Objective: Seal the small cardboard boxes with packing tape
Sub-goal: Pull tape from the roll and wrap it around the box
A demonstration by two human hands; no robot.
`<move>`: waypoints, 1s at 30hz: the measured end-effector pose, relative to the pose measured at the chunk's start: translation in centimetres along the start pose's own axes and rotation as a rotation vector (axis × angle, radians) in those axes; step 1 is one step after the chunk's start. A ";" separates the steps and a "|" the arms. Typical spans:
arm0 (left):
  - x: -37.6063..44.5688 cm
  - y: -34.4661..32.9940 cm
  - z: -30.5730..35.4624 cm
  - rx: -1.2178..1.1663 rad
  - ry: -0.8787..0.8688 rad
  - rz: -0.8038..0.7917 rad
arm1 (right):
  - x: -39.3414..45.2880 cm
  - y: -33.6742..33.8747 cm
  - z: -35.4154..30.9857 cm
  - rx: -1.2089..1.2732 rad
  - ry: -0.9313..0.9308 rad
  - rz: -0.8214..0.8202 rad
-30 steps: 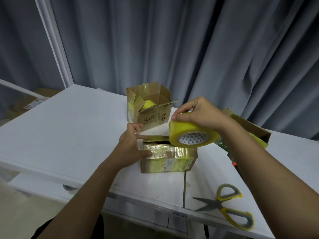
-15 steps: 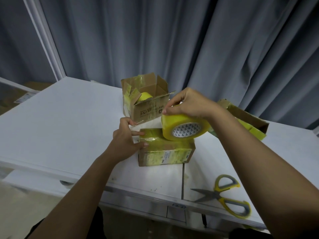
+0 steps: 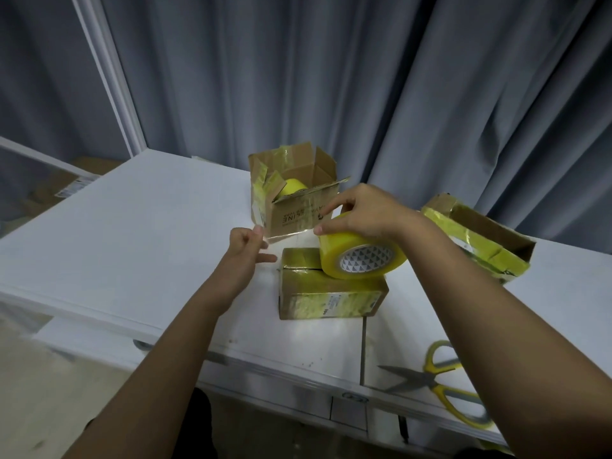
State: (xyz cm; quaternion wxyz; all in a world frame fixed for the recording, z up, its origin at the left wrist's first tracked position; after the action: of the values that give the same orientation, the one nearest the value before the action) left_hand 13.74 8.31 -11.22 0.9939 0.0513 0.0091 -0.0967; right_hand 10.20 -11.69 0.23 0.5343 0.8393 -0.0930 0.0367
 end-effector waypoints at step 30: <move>-1.1 -1.4 -6.8 -0.233 0.307 0.214 | -3.1 -0.8 1.8 0.398 -0.167 0.237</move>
State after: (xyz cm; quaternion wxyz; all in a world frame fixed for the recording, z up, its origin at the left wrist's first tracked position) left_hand 12.35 7.80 -18.05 0.9847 -0.0491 0.1660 0.0201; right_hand 7.25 -12.61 -1.69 0.3407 0.9115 -0.2257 0.0473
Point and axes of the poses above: each hand's wrist, its own x-axis towards the middle knuckle, its own y-axis out of the back of the hand, z = x × y, the point moved 6 cm from there along x, towards the middle knuckle, and after that the axes turned 9 degrees about z, right-handed, at the moved point
